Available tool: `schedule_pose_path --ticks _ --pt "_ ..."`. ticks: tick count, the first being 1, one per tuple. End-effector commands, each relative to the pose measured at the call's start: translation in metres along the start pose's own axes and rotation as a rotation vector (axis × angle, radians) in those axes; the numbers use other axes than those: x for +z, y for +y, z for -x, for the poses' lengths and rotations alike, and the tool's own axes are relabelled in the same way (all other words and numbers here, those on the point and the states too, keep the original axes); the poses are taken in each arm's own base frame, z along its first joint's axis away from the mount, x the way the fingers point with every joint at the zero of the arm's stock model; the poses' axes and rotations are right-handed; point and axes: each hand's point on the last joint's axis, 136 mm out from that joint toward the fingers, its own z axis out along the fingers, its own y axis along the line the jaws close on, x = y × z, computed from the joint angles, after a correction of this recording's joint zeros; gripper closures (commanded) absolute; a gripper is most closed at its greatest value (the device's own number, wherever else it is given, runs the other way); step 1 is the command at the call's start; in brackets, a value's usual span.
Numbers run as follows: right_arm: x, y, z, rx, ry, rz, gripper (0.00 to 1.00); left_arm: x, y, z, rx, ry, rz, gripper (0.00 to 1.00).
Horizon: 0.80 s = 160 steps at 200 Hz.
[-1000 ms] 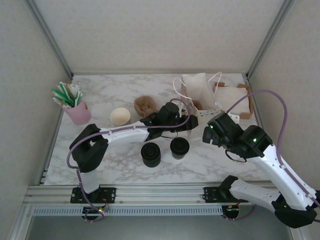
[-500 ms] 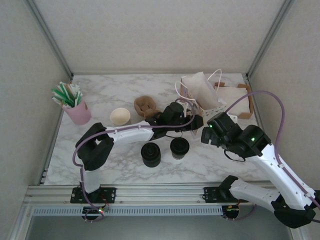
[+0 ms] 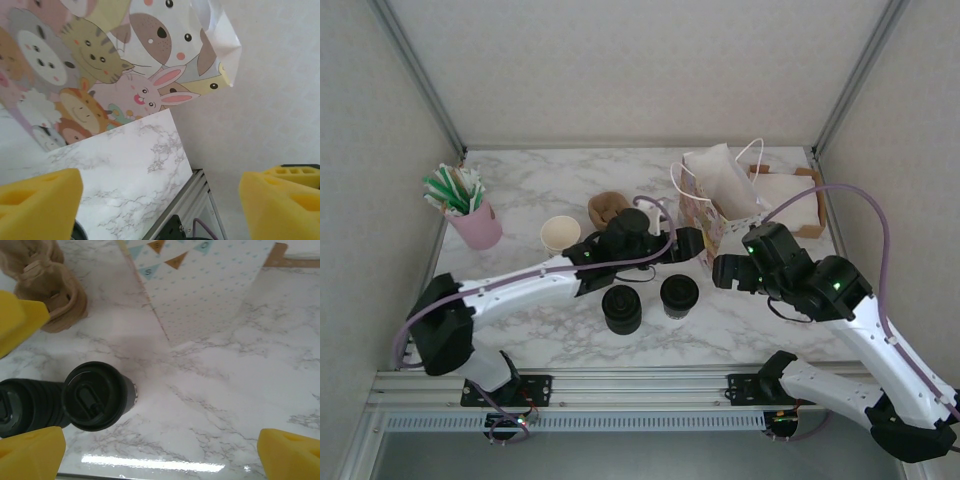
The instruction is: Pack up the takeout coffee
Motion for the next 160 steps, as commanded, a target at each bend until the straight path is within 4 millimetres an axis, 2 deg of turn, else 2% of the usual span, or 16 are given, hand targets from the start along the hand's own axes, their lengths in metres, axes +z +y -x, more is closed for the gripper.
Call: schedule_pose_path --ticks 1,27,61,85,118,160 --pt "0.001 0.017 0.003 -0.065 0.015 0.073 0.01 -0.026 0.019 0.008 0.011 -0.054 0.085 0.13" --pt "0.004 0.041 -0.001 -0.138 0.075 0.176 0.03 -0.057 0.031 0.018 0.011 -0.104 0.123 0.01" --pt "0.008 0.065 -0.005 -0.216 0.133 0.276 0.04 -0.092 0.045 0.034 0.010 -0.165 0.172 0.00" --pt "0.019 0.071 -0.006 -0.262 0.183 0.264 0.06 -0.113 0.056 0.041 -0.002 -0.201 0.188 0.00" --pt "0.039 0.080 -0.009 -0.349 0.232 0.212 0.09 -0.132 0.073 0.047 -0.025 -0.237 0.213 0.00" --pt "0.065 0.090 -0.015 -0.473 0.287 0.141 0.11 -0.141 0.087 0.051 -0.040 -0.254 0.231 0.00"
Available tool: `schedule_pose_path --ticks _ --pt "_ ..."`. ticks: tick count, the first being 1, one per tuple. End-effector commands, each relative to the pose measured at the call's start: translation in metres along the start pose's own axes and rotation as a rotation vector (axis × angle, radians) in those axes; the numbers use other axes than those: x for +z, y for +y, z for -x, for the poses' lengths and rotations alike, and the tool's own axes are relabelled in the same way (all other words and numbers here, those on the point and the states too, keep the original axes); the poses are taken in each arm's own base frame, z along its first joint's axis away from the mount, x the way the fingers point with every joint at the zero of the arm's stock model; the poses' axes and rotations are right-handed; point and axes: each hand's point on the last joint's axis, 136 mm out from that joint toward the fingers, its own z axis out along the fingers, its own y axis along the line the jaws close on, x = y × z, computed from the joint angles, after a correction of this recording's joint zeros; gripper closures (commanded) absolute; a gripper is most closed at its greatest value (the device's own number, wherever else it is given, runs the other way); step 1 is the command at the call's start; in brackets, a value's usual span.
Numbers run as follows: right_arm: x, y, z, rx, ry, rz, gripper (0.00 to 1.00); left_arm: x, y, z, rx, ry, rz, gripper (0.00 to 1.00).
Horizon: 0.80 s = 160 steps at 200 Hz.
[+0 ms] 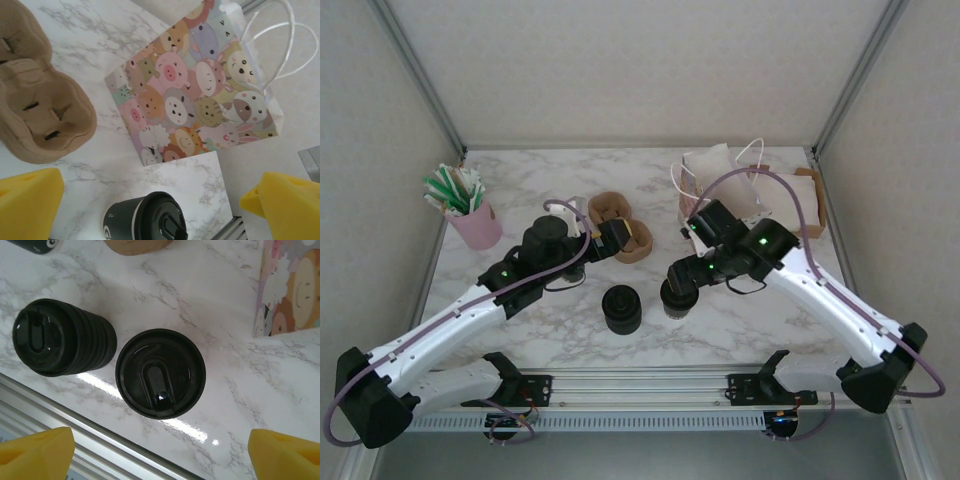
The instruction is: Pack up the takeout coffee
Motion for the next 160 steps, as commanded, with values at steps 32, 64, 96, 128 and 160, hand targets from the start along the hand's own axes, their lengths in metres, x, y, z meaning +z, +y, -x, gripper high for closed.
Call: schedule_pose_path --ticks 32,64,96,128,160 --pt "0.025 0.005 0.011 -0.129 0.076 -0.081 0.12 -0.003 0.015 0.001 0.007 0.000 0.020 0.00" --pt "0.041 0.006 0.010 -0.147 0.124 -0.094 0.12 -0.001 0.019 0.002 0.002 -0.001 0.022 0.00" --pt "0.054 0.010 0.005 -0.167 0.168 -0.086 0.09 0.000 0.023 0.004 0.000 -0.001 0.028 0.00" --pt "0.062 0.014 -0.001 -0.178 0.195 -0.077 0.08 -0.001 0.021 0.006 -0.005 -0.004 0.017 0.00" --pt "0.065 0.014 -0.004 -0.172 0.200 -0.082 0.08 0.001 0.014 0.006 -0.022 0.005 -0.016 0.00"
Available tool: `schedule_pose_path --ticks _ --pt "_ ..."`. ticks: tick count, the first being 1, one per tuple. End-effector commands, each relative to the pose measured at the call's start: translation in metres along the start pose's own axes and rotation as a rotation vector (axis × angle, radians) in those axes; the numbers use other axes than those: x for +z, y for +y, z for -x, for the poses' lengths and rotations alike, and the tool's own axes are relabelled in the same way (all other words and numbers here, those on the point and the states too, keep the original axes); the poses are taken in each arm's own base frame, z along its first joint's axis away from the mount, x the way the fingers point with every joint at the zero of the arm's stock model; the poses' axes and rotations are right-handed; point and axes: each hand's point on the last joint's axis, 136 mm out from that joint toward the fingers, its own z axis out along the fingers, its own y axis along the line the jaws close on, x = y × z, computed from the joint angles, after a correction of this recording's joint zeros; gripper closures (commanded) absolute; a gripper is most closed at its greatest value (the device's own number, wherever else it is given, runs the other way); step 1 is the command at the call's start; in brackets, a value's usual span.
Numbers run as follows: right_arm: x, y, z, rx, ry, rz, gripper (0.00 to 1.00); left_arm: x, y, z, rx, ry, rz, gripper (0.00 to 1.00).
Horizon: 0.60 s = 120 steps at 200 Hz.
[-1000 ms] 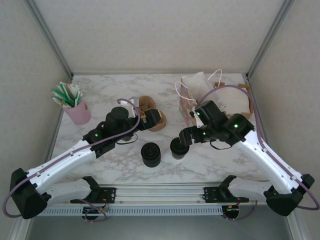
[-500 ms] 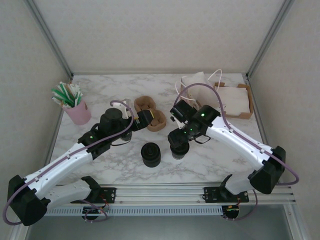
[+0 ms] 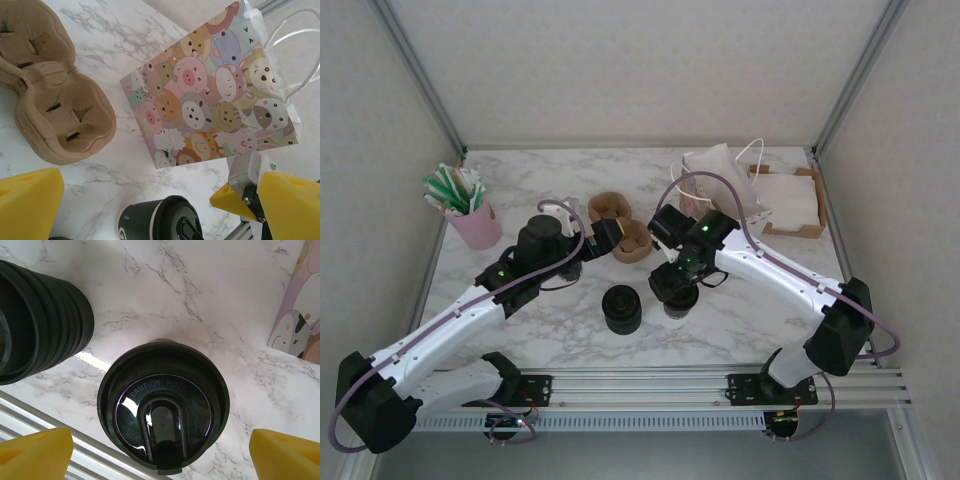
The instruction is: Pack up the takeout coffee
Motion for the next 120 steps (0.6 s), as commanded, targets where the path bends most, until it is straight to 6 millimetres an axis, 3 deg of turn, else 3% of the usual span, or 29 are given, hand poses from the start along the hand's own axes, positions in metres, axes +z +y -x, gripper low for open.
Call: schedule_pose_path --ticks 1,54,120 --pt "0.003 0.004 -0.002 -0.013 0.004 0.005 0.08 0.000 -0.006 0.001 -0.010 0.004 -0.040 0.00" --pt "-0.001 0.002 -0.006 0.005 -0.005 0.002 0.08 -0.001 -0.015 -0.001 -0.034 0.018 -0.080 0.00" --pt "0.004 0.006 -0.013 -0.002 0.021 0.026 0.06 -0.012 -0.041 0.003 -0.038 0.013 -0.149 0.00"
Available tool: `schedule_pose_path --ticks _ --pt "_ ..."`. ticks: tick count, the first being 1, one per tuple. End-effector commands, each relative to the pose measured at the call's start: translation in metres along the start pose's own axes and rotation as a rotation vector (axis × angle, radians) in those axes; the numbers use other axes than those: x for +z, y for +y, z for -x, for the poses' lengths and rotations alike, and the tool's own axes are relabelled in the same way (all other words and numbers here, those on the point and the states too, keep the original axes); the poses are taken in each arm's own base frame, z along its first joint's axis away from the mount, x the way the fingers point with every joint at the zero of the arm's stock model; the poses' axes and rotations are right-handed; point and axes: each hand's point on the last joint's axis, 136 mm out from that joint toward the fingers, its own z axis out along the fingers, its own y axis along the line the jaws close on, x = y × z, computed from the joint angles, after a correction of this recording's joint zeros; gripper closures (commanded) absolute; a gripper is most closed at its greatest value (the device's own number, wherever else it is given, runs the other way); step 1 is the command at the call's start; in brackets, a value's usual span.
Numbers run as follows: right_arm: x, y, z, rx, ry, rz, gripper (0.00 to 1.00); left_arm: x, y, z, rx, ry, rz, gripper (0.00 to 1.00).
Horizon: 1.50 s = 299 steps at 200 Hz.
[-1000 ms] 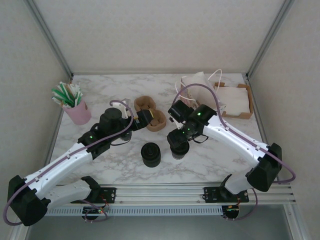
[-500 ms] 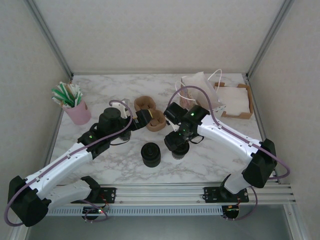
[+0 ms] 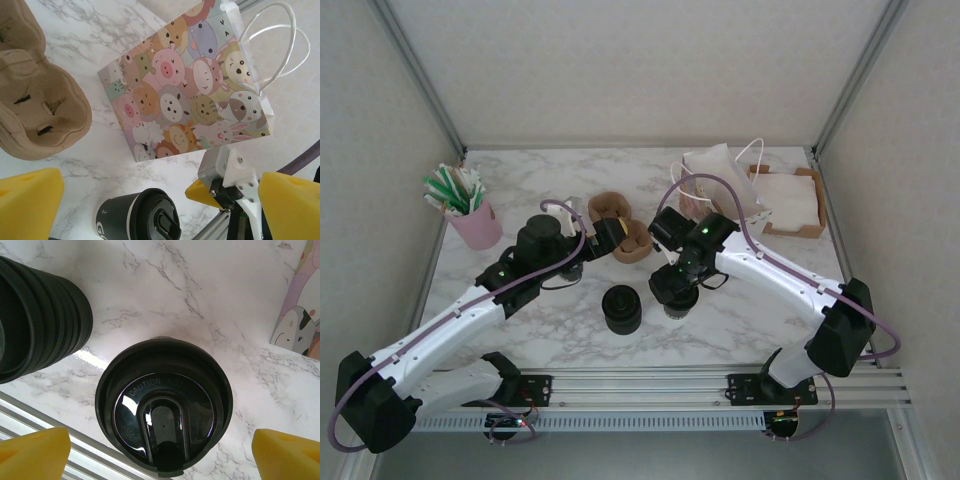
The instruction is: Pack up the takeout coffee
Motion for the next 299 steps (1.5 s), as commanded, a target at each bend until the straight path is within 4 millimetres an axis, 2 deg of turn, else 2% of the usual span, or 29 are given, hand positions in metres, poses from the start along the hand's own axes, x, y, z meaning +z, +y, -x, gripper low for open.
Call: schedule_pose_path --ticks 1,59,179,299 --pt "-0.001 0.006 -0.008 -0.008 0.015 0.027 0.06 -0.010 -0.026 0.007 0.003 -0.019 -0.075 0.00" --pt "0.010 0.009 -0.012 -0.021 0.056 0.030 0.07 -0.017 -0.037 0.014 0.018 -0.040 -0.091 0.00" --pt "0.027 -0.004 -0.009 -0.021 0.112 -0.048 0.13 -0.016 -0.038 0.015 0.026 -0.044 -0.090 0.00" --pt "0.035 -0.002 -0.002 -0.014 0.117 -0.038 0.18 -0.015 -0.036 0.014 0.027 -0.042 -0.083 0.00"
